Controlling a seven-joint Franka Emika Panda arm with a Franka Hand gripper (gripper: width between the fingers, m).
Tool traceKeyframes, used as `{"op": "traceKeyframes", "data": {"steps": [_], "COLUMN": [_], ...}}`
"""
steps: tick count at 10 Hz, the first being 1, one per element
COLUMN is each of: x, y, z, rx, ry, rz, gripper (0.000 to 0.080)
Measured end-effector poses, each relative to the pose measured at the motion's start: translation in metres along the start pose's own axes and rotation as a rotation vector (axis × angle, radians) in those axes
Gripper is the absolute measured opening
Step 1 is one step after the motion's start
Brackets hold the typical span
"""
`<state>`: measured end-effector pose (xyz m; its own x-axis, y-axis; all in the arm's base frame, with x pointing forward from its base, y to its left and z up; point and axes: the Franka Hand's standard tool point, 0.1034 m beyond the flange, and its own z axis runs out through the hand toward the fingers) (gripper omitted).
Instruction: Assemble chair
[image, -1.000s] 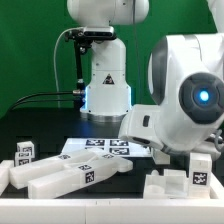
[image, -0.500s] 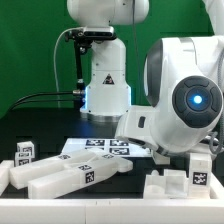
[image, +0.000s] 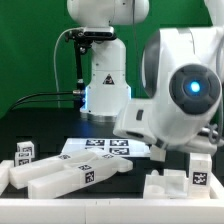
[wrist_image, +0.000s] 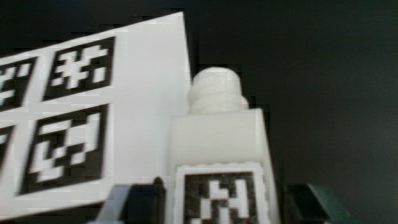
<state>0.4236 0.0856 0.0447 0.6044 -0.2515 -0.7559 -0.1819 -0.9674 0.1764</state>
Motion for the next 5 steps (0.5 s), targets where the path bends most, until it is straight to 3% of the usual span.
{"op": "traceKeyframes", "data": {"steps": [1, 2, 3, 4, 5], "x": [-0.011, -0.021, -0.022, -0.022, -0.018], "y": [0.003, 0.015, 0.024, 0.03, 0.029], "z": [-0.024, -0.051, -0.082, -0.102, -0.103], "rx": [0.031, 0.038, 0.029, 0.007, 0.001], "ry": [0.079, 0.138, 0.239, 0.326, 0.381], "rz": [-0.007, -0.027, -0.053, -0.073, -0.079], "gripper": [0.0286, 0.0286, 0.0286, 0.0286, 0.0286]}}
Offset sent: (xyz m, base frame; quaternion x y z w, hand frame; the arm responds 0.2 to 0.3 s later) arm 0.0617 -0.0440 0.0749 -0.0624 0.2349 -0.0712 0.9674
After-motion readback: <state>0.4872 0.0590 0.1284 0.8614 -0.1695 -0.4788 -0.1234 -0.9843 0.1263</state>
